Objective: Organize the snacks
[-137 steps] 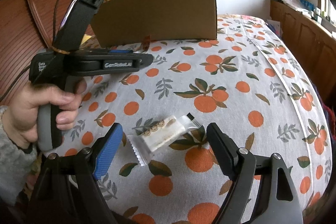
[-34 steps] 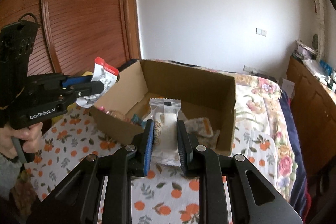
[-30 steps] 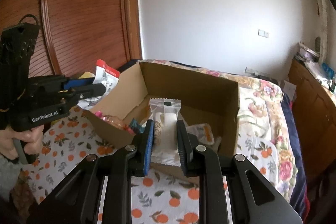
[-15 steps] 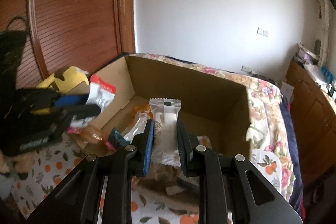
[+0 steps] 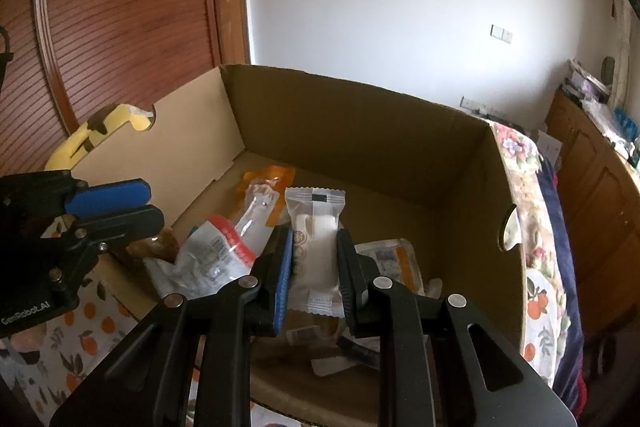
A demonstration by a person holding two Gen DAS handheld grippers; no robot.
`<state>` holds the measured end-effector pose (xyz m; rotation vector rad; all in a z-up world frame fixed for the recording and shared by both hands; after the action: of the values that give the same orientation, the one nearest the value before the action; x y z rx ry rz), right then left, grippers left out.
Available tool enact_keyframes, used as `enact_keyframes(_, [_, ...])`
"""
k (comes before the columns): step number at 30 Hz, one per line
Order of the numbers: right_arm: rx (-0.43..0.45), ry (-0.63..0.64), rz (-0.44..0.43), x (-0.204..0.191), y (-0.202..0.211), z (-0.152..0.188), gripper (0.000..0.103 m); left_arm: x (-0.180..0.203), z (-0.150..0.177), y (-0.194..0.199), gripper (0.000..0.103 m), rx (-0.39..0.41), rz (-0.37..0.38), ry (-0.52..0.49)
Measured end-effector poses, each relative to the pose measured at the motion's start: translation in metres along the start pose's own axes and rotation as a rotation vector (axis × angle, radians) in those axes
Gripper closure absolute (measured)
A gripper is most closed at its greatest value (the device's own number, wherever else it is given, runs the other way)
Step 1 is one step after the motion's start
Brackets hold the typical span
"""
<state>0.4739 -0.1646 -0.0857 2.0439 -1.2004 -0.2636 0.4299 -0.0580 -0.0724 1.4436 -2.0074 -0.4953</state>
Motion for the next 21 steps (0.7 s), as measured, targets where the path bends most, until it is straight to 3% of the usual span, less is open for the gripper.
enact_keyframes(4, [0.006,-0.033,-0.023,0.000,-0.002,0.004,0.081,0.000,0.001,0.000,0.074,0.011,-0.017,-0.002])
enact_keyframes(8, [0.015,-0.045,0.000,0.003,0.002,0.008,0.069,-0.006,0.002,-0.001,0.065,0.024,-0.048,0.012])
enact_keyframes(13, [0.046,-0.075,0.015,0.008,0.009,0.012,0.049,-0.014,0.002,-0.002,0.058,0.047,-0.048,0.045])
enact_keyframes(14, [0.053,-0.075,0.013,0.007,0.011,0.013,0.041,-0.014,0.002,-0.002,0.057,0.055,-0.054,0.044])
enact_keyframes(18, [0.079,-0.056,0.055,0.002,0.025,0.016,0.035,-0.015,0.003,-0.002,0.056,0.068,-0.061,0.047])
enact_keyframes(21, [0.103,-0.061,0.057,-0.001,0.035,0.019,0.021,-0.017,0.003,-0.003,0.053,0.074,-0.070,0.050])
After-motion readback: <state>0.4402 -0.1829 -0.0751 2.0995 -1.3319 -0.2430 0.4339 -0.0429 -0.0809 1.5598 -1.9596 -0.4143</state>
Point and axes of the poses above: each gripper's, at about its wrist camera, not at the fingertips, and y roughly against the way its jaws point, x to its right, z to its underside, the point moved 5 cm from there along -y, roughly the way its jaws point, and after that the axes turned 12 degrees about y, right-handed, at the moved point
